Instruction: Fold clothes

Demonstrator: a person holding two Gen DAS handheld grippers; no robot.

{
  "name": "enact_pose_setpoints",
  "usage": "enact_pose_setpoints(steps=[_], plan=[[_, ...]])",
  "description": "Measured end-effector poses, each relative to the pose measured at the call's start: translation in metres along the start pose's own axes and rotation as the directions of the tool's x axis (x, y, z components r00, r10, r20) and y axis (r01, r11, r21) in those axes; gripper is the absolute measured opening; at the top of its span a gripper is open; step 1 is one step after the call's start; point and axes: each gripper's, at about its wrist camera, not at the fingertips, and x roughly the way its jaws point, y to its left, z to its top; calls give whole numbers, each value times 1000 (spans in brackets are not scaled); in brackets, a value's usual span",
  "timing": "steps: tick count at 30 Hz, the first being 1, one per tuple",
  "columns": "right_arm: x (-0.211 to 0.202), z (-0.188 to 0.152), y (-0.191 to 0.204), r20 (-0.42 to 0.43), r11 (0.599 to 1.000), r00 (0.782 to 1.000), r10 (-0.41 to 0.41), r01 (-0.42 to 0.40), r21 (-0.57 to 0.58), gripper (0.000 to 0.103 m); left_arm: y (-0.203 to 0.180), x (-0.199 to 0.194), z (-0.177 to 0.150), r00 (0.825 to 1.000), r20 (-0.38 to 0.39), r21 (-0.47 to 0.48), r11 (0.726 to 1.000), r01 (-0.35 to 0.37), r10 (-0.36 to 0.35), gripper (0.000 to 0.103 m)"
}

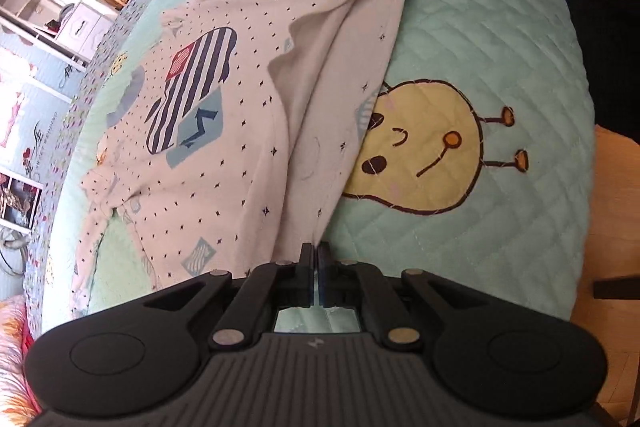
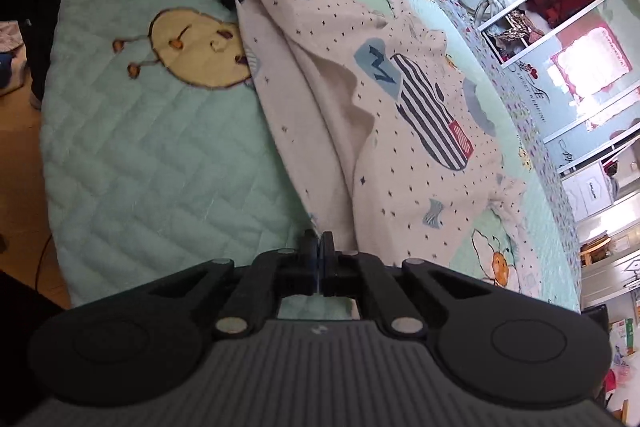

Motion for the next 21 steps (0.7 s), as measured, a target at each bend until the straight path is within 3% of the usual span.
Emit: enact_pose_setpoints(steps=[11,16,18,21], plan=[[3,3,-3,-10,1000,1000,14,-14,18,0,3,3,-2,1000,15,-31,1000,-2,2,0],[4,1,-5,-9,999,1000,17,-17,43,0,2,-1,-8,998,23,-47,998,-51,52,1],[4,0,-3,-8,999,1000,10,-9,45,1,1,-1,-12,997,25,-48,996,-74,75,4],[4,-1,-2,-4,998,1000,5,-4,57,2,2,1,-16,993,27,-28,993,-118,118,18]])
